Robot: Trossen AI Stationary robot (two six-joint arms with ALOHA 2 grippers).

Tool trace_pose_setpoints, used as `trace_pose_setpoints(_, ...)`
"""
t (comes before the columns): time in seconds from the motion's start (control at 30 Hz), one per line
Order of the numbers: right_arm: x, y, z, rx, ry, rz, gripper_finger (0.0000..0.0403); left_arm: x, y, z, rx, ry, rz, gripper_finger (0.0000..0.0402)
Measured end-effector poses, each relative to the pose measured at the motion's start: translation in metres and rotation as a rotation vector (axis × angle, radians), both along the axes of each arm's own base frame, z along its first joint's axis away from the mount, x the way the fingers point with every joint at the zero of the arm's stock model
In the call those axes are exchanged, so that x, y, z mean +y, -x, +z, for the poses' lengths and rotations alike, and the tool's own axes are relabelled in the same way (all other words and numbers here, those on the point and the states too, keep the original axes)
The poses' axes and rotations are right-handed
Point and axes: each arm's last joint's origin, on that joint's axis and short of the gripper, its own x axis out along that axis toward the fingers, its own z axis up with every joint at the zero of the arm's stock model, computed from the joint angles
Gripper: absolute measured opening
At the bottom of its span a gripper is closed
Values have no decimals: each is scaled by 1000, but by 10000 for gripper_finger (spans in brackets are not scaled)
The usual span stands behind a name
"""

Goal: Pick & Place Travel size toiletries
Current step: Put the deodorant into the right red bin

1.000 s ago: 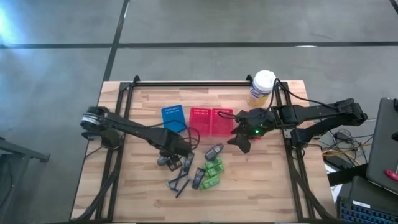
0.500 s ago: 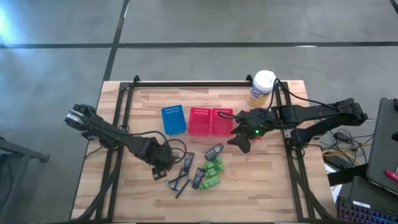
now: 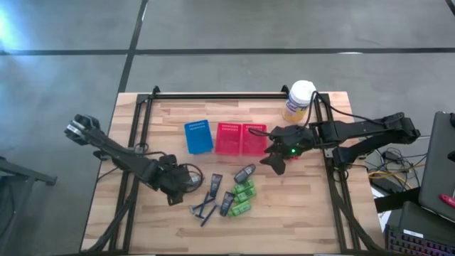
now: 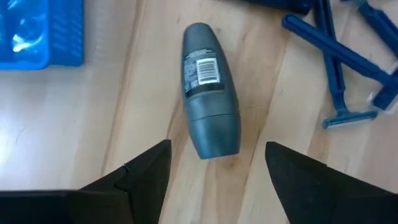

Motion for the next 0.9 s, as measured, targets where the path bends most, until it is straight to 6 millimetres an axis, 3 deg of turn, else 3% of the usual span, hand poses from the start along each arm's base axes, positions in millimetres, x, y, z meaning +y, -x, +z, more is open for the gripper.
trace_pose_setpoints(0.33, 0, 1, -9, 24, -30, -30, 308, -7, -9, -20, 66, -52, -60, 303)
trace_pose_setpoints(0.5, 0, 1, -9, 24, -37, -38, 317, -7, -10, -26, 55, -36, -59, 304)
trace_pose_setpoints(0.9, -1, 0, -9, 17, -39, -70, 326, 5, -7, -61, 9, 55, 79, 300)
